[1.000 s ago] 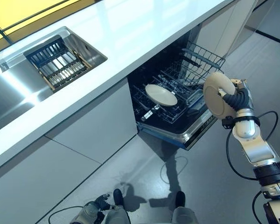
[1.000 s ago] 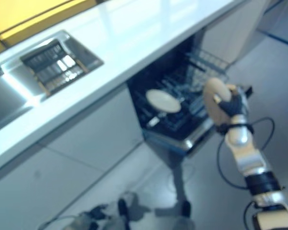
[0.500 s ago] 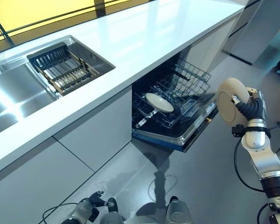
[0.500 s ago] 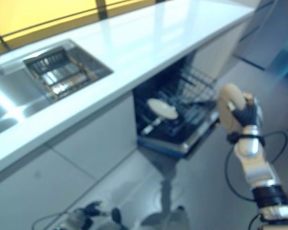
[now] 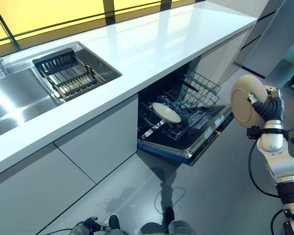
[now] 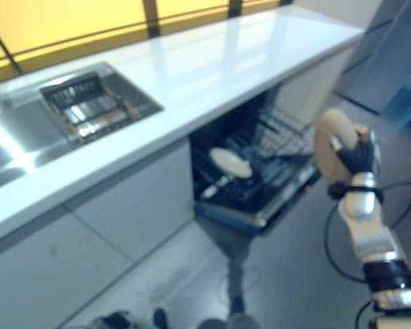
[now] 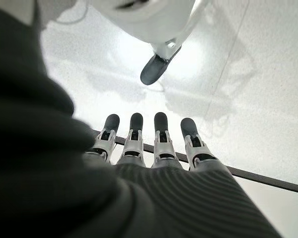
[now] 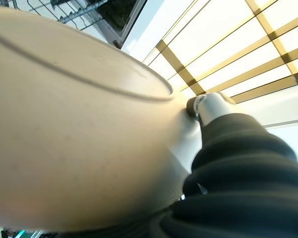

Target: Take plates into dishwasher

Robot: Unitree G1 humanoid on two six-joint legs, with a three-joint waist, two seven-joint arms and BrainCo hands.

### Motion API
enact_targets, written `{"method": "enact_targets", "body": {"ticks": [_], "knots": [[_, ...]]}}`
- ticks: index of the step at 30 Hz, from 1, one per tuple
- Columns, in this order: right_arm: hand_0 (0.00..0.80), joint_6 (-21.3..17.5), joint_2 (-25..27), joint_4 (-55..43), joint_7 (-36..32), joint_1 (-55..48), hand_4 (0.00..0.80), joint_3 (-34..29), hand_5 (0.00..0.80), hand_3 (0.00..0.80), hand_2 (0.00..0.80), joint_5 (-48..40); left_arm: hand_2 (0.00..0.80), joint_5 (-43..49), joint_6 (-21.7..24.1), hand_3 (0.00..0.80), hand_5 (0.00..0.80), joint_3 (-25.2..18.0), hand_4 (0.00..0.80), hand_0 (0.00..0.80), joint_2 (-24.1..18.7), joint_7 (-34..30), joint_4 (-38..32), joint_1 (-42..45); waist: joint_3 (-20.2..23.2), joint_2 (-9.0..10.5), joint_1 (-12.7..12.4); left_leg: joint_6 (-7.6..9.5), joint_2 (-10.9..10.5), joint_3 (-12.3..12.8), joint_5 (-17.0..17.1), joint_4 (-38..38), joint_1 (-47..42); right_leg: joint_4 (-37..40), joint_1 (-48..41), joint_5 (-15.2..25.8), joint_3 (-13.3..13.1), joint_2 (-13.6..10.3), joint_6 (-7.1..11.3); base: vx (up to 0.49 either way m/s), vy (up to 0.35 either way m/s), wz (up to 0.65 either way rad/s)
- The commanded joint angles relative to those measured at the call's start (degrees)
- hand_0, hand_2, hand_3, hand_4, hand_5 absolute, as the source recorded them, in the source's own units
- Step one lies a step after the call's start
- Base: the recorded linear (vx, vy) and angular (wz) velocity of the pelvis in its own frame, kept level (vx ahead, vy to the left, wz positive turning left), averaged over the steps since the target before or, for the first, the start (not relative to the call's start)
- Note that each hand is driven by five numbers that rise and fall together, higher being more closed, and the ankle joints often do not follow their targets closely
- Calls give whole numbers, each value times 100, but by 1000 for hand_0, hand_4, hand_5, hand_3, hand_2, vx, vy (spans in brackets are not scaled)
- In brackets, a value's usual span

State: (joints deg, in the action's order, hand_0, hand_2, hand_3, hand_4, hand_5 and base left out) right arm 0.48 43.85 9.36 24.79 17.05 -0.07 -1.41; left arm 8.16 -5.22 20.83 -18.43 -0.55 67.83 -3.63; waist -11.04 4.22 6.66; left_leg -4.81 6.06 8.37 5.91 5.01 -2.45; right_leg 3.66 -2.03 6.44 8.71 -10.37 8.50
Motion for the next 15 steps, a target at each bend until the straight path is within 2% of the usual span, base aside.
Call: {"method": "enact_targets", "body": {"ticks": [1, 3, 4, 5, 9, 10, 11, 12, 13, 15], "knots": [[800, -171, 190, -192, 193, 416, 800, -541, 800, 800, 800, -185, 0, 174, 144, 0, 0, -101, 0, 0, -234, -95, 54, -230, 4, 89, -195, 267, 59, -217, -1495, -630, -848, -190, 1181, 824, -405, -613, 376, 307, -420, 36], [800, -177, 190, -143, 150, 439, 800, -519, 800, 800, 800, -248, 0, 67, 121, 0, 0, -124, 0, 0, -233, -115, 60, -197, 41, 61, -197, 163, 201, -258, -1448, -632, -907, -432, 1168, 672, -427, -579, 372, 293, -422, 31], [800, -151, 184, -164, 82, 488, 800, -492, 800, 800, 800, -286, 0, 31, 148, 0, 0, -170, 0, 0, -194, -132, 26, -125, 71, 31, -206, 10, 405, -192, -1338, -553, -1036, -636, 1182, 464, -304, -503, 360, 274, -427, 18], [800, -108, 200, -191, 54, 531, 800, -457, 800, 800, 800, -296, 0, 41, 162, 0, 0, -198, 0, 0, -154, -129, -25, -96, 79, 13, -210, -52, 500, -123, -1259, -497, -1081, -681, 1180, 391, -211, -452, 314, 322, -520, 12], [800, 8, 204, -220, 44, 678, 800, -283, 800, 800, 800, -323, 0, 59, 267, 0, 0, -168, 0, 0, 20, -98, -283, -32, 35, -52, -241, -189, 750, 146, -686, -495, -902, -600, 977, 209, 104, -183, 70, 164, -364, 7], [800, 19, 200, -258, 100, 694, 800, -275, 800, 800, 800, -263, 0, 178, 372, 0, 0, -124, 0, 0, 109, -100, -384, -15, -30, -87, -241, -239, 794, 382, -506, -496, -771, -496, 843, 158, 354, -123, -22, 58, -295, 20], [800, 37, 201, -283, 125, 695, 800, -287, 800, 800, 800, -216, 0, 253, 438, 0, 0, -55, 0, 0, 150, -86, -422, 1, -52, -118, -217, -289, 794, 576, -426, -466, -751, -431, 779, 147, 547, -115, -52, 42, -257, 29], [800, 44, 205, -286, 127, 695, 800, -294, 800, 800, 800, -209, 0, 261, 452, 0, 0, -26, 0, 0, 157, -81, -435, 5, -58, -131, -204, -308, 799, 632, -393, -449, -754, -410, 760, 147, 610, -110, -58, 7, -206, 56], [800, -13, 205, -293, 159, 661, 800, -314, 800, 800, 800, -120, 0, 272, 475, 0, 0, 58, 0, 0, 193, -78, -498, 0, -103, -197, -194, -340, 703, 773, -290, -360, -678, -293, 653, 133, 813, -62, -90, 13, -175, 72], [800, -12, 191, -365, 112, 652, 800, -283, 800, 800, 800, -39, 0, 179, 448, 0, 0, 77, 0, 0, 194, -68, -511, 7, -174, -252, -223, -304, 445, 724, -462, -288, -625, -198, 565, 127, 862, -5, -78, 24, -163, 68]]}}
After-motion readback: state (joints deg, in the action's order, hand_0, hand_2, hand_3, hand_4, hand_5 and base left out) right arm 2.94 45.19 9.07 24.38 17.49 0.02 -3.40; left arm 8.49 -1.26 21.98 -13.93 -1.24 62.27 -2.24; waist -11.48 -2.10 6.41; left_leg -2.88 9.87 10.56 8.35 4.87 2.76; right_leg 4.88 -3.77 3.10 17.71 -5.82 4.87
